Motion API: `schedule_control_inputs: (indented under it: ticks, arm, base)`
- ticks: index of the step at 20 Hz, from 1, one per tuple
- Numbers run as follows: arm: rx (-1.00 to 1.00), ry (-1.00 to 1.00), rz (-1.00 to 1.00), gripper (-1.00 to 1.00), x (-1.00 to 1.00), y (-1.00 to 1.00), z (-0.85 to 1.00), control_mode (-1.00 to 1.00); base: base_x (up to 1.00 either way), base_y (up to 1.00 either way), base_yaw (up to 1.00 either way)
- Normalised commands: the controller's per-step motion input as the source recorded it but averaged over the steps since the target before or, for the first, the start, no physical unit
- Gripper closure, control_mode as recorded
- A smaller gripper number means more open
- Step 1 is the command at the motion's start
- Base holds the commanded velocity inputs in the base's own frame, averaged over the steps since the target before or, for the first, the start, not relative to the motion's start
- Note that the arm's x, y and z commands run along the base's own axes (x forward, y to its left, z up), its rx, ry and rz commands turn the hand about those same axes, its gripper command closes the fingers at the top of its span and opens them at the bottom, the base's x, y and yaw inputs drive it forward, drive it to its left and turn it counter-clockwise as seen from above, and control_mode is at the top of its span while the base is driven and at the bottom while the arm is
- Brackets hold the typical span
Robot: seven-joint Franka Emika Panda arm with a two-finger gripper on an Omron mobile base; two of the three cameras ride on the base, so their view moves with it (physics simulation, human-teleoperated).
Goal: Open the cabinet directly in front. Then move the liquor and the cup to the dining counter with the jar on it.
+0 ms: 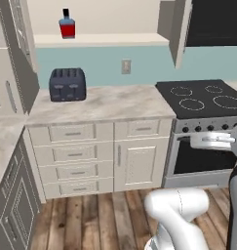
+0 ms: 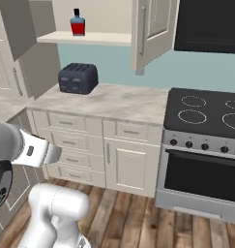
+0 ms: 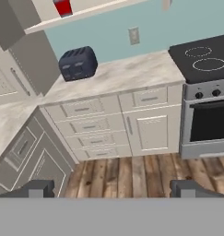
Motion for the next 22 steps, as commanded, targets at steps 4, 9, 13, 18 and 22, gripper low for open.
schedule_control_inputs:
  ticks: [4,9,13,18,22]
  arm:
    - [0.00,0.00,0.00,-1.00,0.00,0.00,0.00,1.00]
    - [0.00,0.00,0.00,-1.00,0.00,0.00,0.00,1.00]
    - [0.00,0.00,0.00,-1.00,0.00,0.00,0.00,1.00]
    - [0.00,0.00,0.00,-1.00,0.00,0.00,0.00,1.00]
    - [0.00,0.00,0.00,-1.00,0.00,0.00,0.00,1.00]
  base:
    - [0.85,0.10,0.01]
    - [0.64,0.35,0.00]
    - [0.43,0.46,0.00]
    - [0.17,0.38,0.00]
    - [0.12,0.23,0.00]
